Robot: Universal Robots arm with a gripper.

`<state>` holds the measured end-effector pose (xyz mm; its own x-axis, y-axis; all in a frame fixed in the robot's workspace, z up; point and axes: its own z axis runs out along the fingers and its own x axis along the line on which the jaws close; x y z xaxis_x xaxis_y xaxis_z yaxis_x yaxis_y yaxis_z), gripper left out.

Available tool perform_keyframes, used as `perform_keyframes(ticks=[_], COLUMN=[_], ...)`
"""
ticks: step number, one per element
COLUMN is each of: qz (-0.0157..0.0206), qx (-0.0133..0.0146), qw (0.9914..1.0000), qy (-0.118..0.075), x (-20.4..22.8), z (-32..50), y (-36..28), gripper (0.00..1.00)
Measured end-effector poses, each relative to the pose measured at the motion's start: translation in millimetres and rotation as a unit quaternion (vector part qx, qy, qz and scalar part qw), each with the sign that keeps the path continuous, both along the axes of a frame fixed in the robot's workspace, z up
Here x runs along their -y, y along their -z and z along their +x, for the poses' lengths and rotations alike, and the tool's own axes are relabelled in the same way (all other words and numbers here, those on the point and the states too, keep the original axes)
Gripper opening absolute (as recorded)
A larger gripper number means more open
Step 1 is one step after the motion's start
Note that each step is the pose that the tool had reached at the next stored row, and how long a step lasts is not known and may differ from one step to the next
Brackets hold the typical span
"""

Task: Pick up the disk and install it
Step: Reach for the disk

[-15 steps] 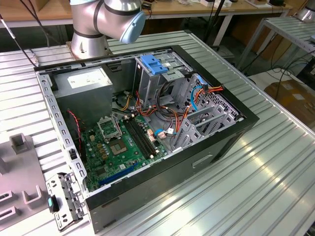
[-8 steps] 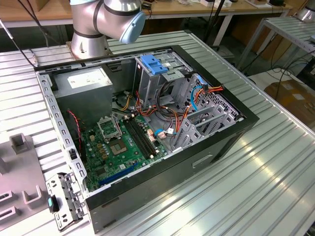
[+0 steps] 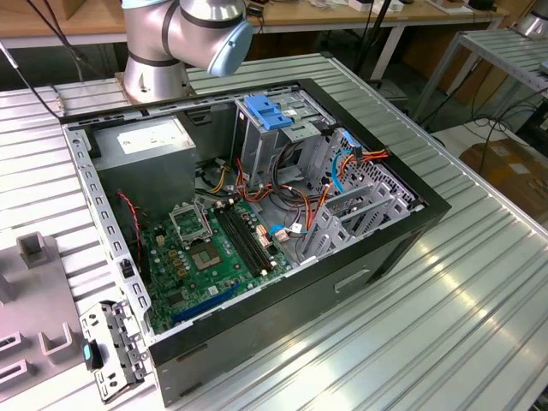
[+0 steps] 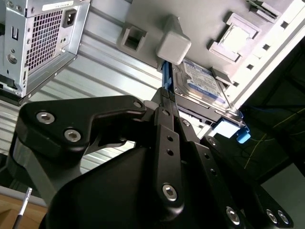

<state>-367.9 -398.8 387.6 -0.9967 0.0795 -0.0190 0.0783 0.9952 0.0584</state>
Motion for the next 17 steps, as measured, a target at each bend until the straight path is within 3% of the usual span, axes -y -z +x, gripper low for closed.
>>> perform_keyframes(ticks=[4, 11, 15, 16, 17], qz=[0.0, 0.0022, 0.0036, 0.0016, -0.0078], qx=[-0.0001, 0.0, 0.0, 0.0, -0.0001], qw=[1.0, 1.0, 0.99999, 1.0, 0.99997], qy=[0.0, 0.001, 0.001, 0.001, -0.001], x=[0.0, -3.2, -3.5, -3.9, -4.7], z=[-5.6, -25.4, -28.3, -28.4, -28.3], y=[0.1, 0.6, 0.6, 0.5, 0.5], gripper=[0.11, 0.11, 0.11, 0.11, 0.11])
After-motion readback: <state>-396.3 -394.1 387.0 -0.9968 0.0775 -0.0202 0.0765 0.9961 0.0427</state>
